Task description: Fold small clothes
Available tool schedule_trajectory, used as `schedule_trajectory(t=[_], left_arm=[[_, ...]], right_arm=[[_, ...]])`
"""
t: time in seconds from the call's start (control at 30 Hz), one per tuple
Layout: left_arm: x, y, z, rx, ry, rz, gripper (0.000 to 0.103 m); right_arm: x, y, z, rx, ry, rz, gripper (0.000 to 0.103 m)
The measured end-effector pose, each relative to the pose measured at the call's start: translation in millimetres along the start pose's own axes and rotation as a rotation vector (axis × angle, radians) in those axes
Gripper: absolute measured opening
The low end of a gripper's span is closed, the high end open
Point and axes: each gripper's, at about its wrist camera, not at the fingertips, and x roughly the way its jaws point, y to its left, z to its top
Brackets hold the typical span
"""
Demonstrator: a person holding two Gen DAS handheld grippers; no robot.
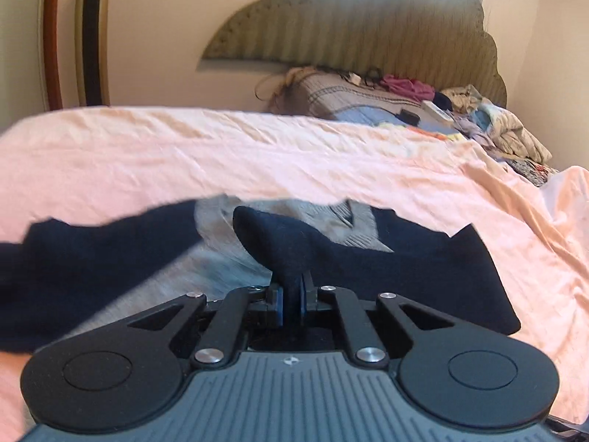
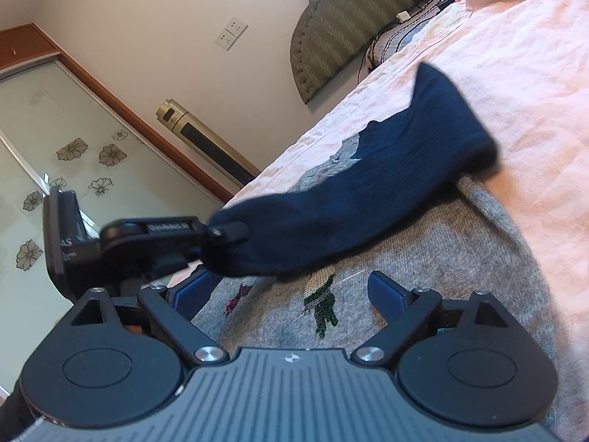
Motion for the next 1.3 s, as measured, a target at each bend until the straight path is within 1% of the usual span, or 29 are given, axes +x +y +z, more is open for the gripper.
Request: schedule_trajectory(t=[0.1,0.2,0.37,0.47,0.57,0.6,0.63,0.67,0.7,0.73,0.77,0.8,0.87,0.9,0.93,0.97,1.0,1.03,1.1,1.13,1.17,1.2,1.23,1.27,1.3], left_arm=[[0,20,-1,-0.012,0.010,0.034,0.008],[3,39,-10,-0.043,0.035,0.051,0.008],[3,60,-21,-0.083,0.052,0.070,0.008],[5,66,-28,-0.070,0.073,0.086,0.007],[18,65,-35,-0.044,0.114,0.093,0.009],[19,65,-37,-0.035,0.104,0.094,0.010],[17,67,-39,-0.037,0.088,0.097,0.015],[14,69,-39,-0.054,0.080,0.104,0.024],[10,72,-38,-0.081,0.069,0.119,0.029],[2,76,-37,-0.117,0.040,0.140,0.035],[-9,80,-36,-0.158,-0.021,0.147,0.039],[-20,83,-37,-0.189,-0.086,0.128,0.044],[-34,83,-39,-0.216,-0.182,0.059,0.075],[-35,81,-40,-0.207,-0.197,0.027,0.079],[-31,76,-40,-0.187,-0.186,0.001,0.079],[-24,72,-41,-0.166,-0.162,-0.014,0.079],[-15,68,-43,-0.152,-0.134,-0.023,0.079],[-6,66,-45,-0.149,-0.103,-0.027,0.079],[15,66,-49,-0.154,-0.022,-0.028,0.079],[20,65,-51,-0.128,-0.027,-0.009,0.079],[22,64,-53,-0.087,-0.043,0.025,0.080],[24,64,-55,-0.059,-0.041,0.048,0.083],[28,67,-55,-0.060,-0.022,0.063,0.089],[27,70,-56,-0.069,-0.025,0.044,0.089],[27,73,-57,-0.060,-0.023,0.034,0.089]], right_arm=[[1,1,0,-0.011,0.003,-0.002,0.094],[1,1,0,-0.015,0.003,-0.004,0.094],[1,1,-1,-0.017,0.004,-0.003,0.095],[1,0,0,-0.021,0.006,-0.002,0.096],[1,1,0,-0.026,0.008,-0.002,0.096],[1,1,0,-0.026,0.009,-0.001,0.097],[1,1,0,-0.026,0.008,0.000,0.097],[1,1,0,-0.025,0.008,0.001,0.097],[0,1,0,-0.025,0.008,0.002,0.097],[0,1,0,-0.024,0.008,0.002,0.097],[0,1,0,-0.025,0.008,0.001,0.097],[-1,1,0,-0.023,0.004,-0.002,0.097],[-8,6,1,-0.028,-0.049,-0.056,0.096],[-11,13,4,-0.062,-0.092,-0.101,0.096],[-12,23,10,-0.112,-0.129,-0.134,0.099],[-9,34,18,-0.170,-0.151,-0.152,0.100],[-4,44,27,-0.227,-0.159,-0.166,0.101],[8,52,39,-0.282,-0.155,-0.185,0.103],[41,59,60,-0.367,-0.097,-0.240,0.103],[64,55,71,-0.407,-0.041,-0.295,0.103],[85,49,78,-0.428,0.010,-0.361,0.103],[104,41,82,-0.444,0.063,-0.430,0.103],[120,33,83,-0.467,0.113,-0.481,0.102],[132,25,80,-0.503,0.164,-0.526,0.102],[141,19,73,-0.570,0.196,-0.563,0.103]])
